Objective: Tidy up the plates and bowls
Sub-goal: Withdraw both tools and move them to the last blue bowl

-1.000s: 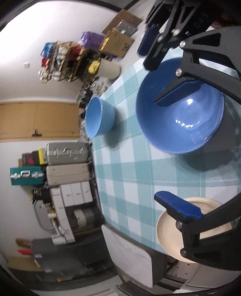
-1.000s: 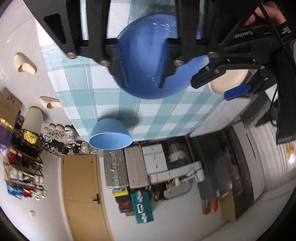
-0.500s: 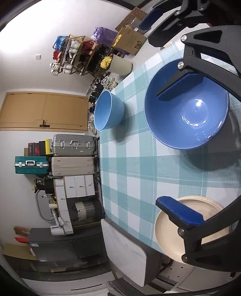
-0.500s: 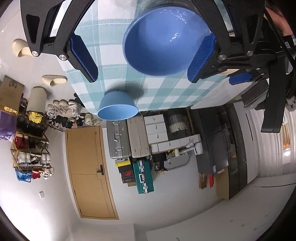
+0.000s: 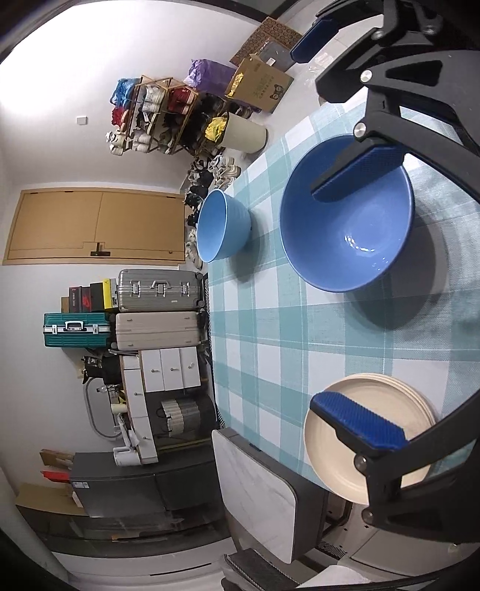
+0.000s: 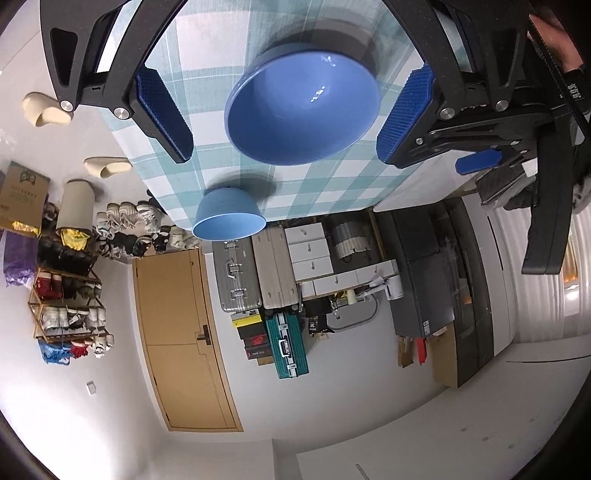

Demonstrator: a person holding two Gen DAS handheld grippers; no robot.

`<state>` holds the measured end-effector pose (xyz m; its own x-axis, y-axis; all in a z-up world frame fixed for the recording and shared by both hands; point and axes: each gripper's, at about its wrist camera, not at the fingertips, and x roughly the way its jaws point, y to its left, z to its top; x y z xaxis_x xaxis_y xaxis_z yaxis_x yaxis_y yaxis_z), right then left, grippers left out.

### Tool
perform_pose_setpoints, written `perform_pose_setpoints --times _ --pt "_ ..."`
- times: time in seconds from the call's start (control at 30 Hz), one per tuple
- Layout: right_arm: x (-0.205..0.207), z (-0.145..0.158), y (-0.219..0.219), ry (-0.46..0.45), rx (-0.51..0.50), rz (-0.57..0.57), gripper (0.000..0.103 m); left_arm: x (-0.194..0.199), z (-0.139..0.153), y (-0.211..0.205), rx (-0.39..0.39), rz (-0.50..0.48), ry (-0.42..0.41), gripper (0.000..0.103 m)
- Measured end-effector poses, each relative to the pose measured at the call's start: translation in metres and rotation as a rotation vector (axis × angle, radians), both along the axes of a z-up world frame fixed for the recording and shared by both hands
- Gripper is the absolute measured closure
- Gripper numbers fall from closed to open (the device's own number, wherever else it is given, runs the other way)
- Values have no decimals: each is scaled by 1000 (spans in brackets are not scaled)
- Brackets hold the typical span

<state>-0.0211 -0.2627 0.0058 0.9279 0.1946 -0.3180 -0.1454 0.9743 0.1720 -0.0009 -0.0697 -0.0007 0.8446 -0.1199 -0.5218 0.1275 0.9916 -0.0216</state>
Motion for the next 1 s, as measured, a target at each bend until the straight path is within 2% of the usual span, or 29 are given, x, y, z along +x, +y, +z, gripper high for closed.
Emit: perform_pose_setpoints --times 0.13,0.33,0.43,0.6,0.73,0.83,0.93,1.0 --pt "-12 5 3 -4 -36 -6 1 -3 1 -2 4 -1 -1 0" --pt "-15 13 -2 16 -21 -2 1 1 -2 -3 -8 -15 16 0" --pt "-14 10 -4 18 2 -7 1 5 -8 -5 -1 -24 40 0" --pt "-5 -2 -5 76 74 13 1 13 -14 -1 -39 -32 36 0" --pt "3 -8 -13 65 112 14 1 39 -23 -3 -2 -36 97 0" --pt "18 -5 -20 90 133 30 1 56 -17 1 1 -48 126 0" --pt "35 9 -26 97 137 66 1 78 -5 12 -51 -74 169 0" --pt "45 22 -31 74 148 84 1 97 2 20 -113 -111 232 0"
